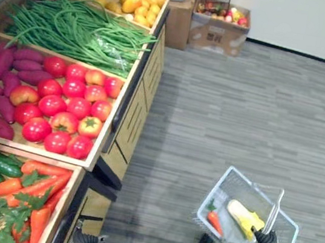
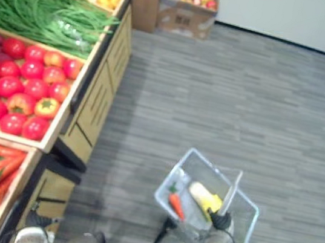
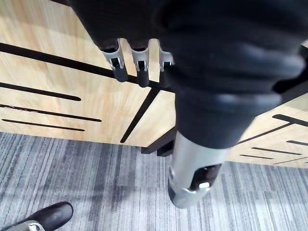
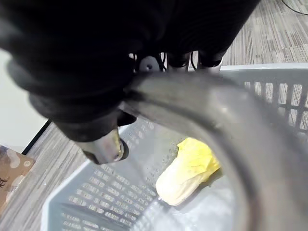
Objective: Pick vegetable in the basket
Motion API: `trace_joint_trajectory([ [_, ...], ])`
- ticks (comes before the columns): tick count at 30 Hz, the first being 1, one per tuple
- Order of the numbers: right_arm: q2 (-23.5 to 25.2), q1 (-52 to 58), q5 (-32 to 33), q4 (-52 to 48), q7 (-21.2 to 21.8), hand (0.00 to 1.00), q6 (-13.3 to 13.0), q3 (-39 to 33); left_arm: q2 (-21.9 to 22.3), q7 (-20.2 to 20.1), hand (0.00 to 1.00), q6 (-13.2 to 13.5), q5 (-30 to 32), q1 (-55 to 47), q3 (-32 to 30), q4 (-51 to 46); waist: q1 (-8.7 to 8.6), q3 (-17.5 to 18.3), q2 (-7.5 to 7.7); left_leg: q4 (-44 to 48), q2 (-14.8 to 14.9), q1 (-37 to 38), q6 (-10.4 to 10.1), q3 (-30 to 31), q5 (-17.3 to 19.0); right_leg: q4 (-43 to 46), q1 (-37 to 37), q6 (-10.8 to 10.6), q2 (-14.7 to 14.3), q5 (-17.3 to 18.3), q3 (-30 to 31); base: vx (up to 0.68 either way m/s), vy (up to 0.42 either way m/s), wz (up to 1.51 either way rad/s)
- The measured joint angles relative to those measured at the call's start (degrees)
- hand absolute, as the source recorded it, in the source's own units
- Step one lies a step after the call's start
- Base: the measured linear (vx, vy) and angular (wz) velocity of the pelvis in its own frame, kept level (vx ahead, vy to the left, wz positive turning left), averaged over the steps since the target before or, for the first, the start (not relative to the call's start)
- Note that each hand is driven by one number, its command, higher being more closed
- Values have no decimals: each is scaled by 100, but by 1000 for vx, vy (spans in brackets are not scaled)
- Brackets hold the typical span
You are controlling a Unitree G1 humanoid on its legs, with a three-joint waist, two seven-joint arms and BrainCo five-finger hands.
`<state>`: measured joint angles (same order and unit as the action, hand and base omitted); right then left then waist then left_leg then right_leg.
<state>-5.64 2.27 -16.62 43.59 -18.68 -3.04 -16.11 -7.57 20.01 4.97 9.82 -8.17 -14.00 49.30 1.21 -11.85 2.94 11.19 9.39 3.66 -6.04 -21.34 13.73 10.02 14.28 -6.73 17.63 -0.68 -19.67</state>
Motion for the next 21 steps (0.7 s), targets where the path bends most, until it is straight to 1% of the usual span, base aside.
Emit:
trace_joint_trajectory([
  [1, -58, 13, -77, 27, -8, 100, 25, -86, 22, 12, 0, -5, -10, 89, -24, 95, -17, -41, -98, -6, 150, 124, -224, 128, 85, 328, 23, 7, -26, -287, -47, 257, -353, 19],
  [2, -69, -5, -87, 29, -12, 100, 60, -131, 87, 4, 0, -7, -14, 101, -22, 117, -13, -51, -221, -23, 291, 139, -334, 143, 11, 496, 46, 88, -117, -171, -95, 274, -406, 13],
  [3, -90, -1, -88, 5, -51, 100, 61, -149, 215, 10, 0, 10, -14, 77, -39, 105, -50, -29, -400, -35, 458, 163, -483, 187, -99, 708, 94, 157, -261, 144, -175, 189, -300, 1],
  [4, -96, -17, -91, 5, -67, 100, 67, -142, 293, 11, 0, 16, -19, 59, -50, 106, -83, -13, -489, 7, 590, 152, -583, 197, -205, 891, 145, 222, -346, 355, -198, 215, -389, 2],
  [5, -84, -14, -93, 6, -68, 100, 77, -127, 332, 8, 0, 16, -21, 48, -50, 108, -106, -10, -500, 207, 685, 84, -602, 336, -424, 1058, 141, 291, -390, 590, -230, 195, -350, 6],
  [6, -89, 16, -94, 0, -70, 100, 97, -137, 353, 8, 0, 35, -49, 50, -61, 99, -123, -10, -497, 699, 811, -134, -570, 566, -639, 1096, 34, 323, -443, 785, -295, 259, -437, 13],
  [7, -99, 38, -94, 0, -69, 100, 106, -133, 355, 8, 0, 61, -62, 50, -81, 99, -127, -11, -494, 1066, 892, -314, -524, 705, -779, 1095, -48, 359, -468, 849, -354, 285, -438, 21],
  [8, -114, 124, -95, 0, -69, 100, 114, -129, 359, 8, 0, 80, -67, 47, -121, 99, -124, -18, -483, 1755, 1064, -640, -343, 826, -1203, 1018, -256, 453, -543, 918, -459, 255, -346, 20],
  [9, -114, 166, -94, 0, -69, 100, 116, -129, 360, 8, 0, 82, -69, 35, -137, 99, -121, -23, -476, 2034, 1159, -767, -230, 802, -1476, 918, -404, 478, -588, 930, -502, 262, -313, 24],
  [10, -121, 271, -93, -11, -71, 100, 123, -102, 369, 3, 0, 87, -69, -13, -164, 100, -113, -73, -383, 2494, 1286, -981, -33, 751, -1752, 669, -722, 544, -658, 968, -586, 255, -255, 22],
  [11, -144, 353, -95, -66, -75, 100, 126, -88, 390, -8, 0, 97, -68, -54, -164, 101, -107, -77, -372, 2909, 1249, -1198, -72, 615, -1373, 411, -995, 568, -677, 977, -647, 273, -256, 21],
  [12, -160, 388, -96, -107, -75, 100, 125, -88, 399, -9, 0, 100, -68, -62, -164, 100, -107, -75, -369, 2973, 1161, -1302, -82, 550, -1191, 313, -1096, 589, -678, 983, -669, 241, -192, 17],
  [13, -191, 414, -96, -118, -75, 100, 127, -113, 407, -9, 0, 105, -64, -70, -165, 99, -107, -72, -373, 2880, 974, -1453, -144, 411, -946, 164, -1235, 567, -685, 933, -711, 183, -123, 11],
  [14, -202, 415, -97, -118, -74, 100, 128, -110, 412, -9, 0, 109, -63, -73, -165, 98, -99, -72, -375, 2714, 862, -1503, -182, 366, -855, 108, -1294, 560, -689, 927, -731, 149, -62, 7],
  [15, -204, 413, -99, -119, -74, 100, 128, -114, 423, -12, 0, 110, -59, -80, -164, 99, -93, -71, -377, 2276, 680, -1536, -219, 277, -765, 63, -1370, 544, -691, 917, -755, 171, -3, -3],
  [16, -206, 410, -102, -122, -75, 100, 127, -145, 453, -17, 0, 109, -53, -89, -164, 97, -79, -66, -385, 1493, 403, -1521, -221, 271, -761, 37, -1412, 540, -695, 915, -752, 223, 55, -13],
  [17, -225, 385, -126, -133, -75, 100, 127, -147, 497, -19, 0, 108, -48, -109, -166, 98, -74, -62, -402, 620, 165, -1431, -170, 366, -852, 5, -1458, 536, -728, 913, -711, 231, 89, -22],
  [18, -237, 383, -143, -154, -75, 100, 126, -151, 530, -20, 0, 108, -46, -128, -167, 100, -61, -47, -436, 136, 47, -1365, -129, 505, -1045, 1, -1473, 519, -772, 903, -657, 233, 145, -37],
  [19, -246, 399, -146, -208, -75, 100, 125, -171, 571, -23, 0, 107, -32, -169, -167, 101, -25, -21, -522, -402, -47, -1255, -121, 739, -1536, -5, -1509, 499, -867, 906, -576, 246, 174, -43],
  [20, -158, 432, -147, -226, -74, 100, 110, -197, 540, -29, 0, 100, -12, -175, -179, 99, -15, 42, -522, -646, -99, -1068, 143, 756, -1577, -104, -1639, 395, -926, 890, -458, 237, 165, -30],
  [21, -111, 460, -147, -237, -75, 100, 96, -201, 513, -29, 0, 112, -6, -159, -166, 73, -36, 48, -448, -691, -149, -1041, 143, 759, -1581, -137, -1655, 351, -885, 862, -460, 197, 144, -9],
])
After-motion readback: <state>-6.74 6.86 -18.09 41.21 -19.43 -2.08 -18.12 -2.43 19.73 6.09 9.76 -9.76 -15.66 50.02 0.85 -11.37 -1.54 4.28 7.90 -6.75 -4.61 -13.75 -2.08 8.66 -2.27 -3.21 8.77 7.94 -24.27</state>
